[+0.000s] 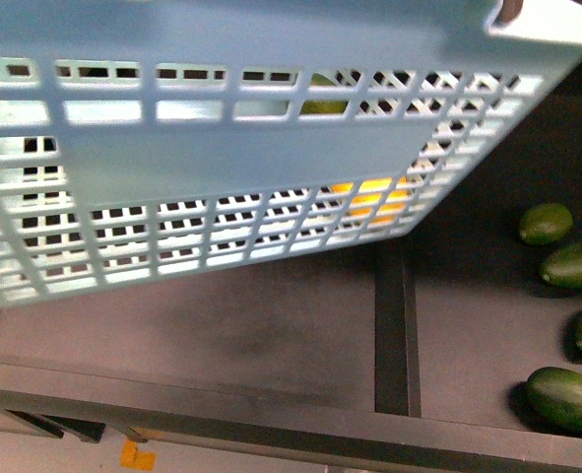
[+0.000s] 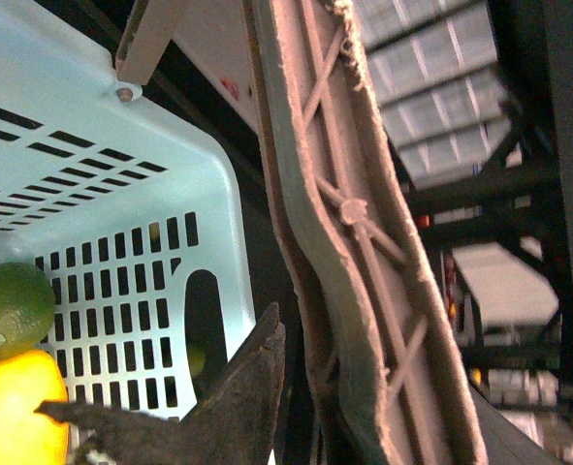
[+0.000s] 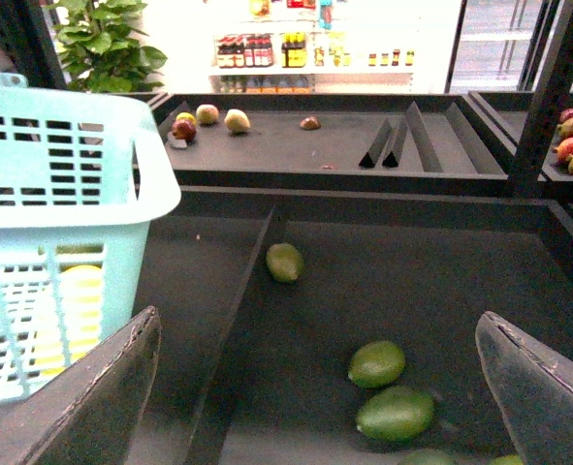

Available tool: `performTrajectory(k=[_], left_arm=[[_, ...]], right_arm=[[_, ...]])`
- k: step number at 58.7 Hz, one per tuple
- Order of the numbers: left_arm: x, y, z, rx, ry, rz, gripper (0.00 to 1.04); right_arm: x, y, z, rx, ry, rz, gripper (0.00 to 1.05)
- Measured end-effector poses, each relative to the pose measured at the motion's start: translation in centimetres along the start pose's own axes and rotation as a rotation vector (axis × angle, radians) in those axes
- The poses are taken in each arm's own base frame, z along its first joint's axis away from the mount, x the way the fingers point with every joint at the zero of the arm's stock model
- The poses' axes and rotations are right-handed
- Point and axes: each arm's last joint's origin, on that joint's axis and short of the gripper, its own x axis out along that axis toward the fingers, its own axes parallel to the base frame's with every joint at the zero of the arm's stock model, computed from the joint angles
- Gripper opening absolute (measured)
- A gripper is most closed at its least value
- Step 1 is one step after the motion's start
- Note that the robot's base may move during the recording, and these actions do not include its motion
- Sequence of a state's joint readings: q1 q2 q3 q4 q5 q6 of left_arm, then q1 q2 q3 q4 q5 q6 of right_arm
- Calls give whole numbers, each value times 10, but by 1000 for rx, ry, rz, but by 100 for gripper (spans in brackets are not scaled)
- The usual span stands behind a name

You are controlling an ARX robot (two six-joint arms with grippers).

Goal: Pick mango and avocado into basket

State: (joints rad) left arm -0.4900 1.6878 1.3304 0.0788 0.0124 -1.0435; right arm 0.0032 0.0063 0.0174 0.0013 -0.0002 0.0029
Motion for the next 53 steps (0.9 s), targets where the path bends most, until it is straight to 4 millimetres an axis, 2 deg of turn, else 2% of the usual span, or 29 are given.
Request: performTrajectory(k=[9, 19, 24, 34, 43, 53], left_arm=[[21, 6, 14, -60, -45, 18, 27], [40, 29, 25, -146, -69, 37, 27], [50, 44, 32, -189, -97, 41, 27], [79, 87, 52, -305, -221, 125, 27], [115, 130, 74, -417, -364, 210, 27], [156, 160, 87, -427, -415, 218, 27]], right_arm=[[0, 0, 0, 0, -1, 0, 96], [0, 0, 0, 0, -1, 0, 96], [0, 0, 0, 0, -1, 0, 96], [0, 0, 0, 0, -1, 0, 96], [0, 0, 0, 0, -1, 0, 96], [0, 0, 0, 0, -1, 0, 96]])
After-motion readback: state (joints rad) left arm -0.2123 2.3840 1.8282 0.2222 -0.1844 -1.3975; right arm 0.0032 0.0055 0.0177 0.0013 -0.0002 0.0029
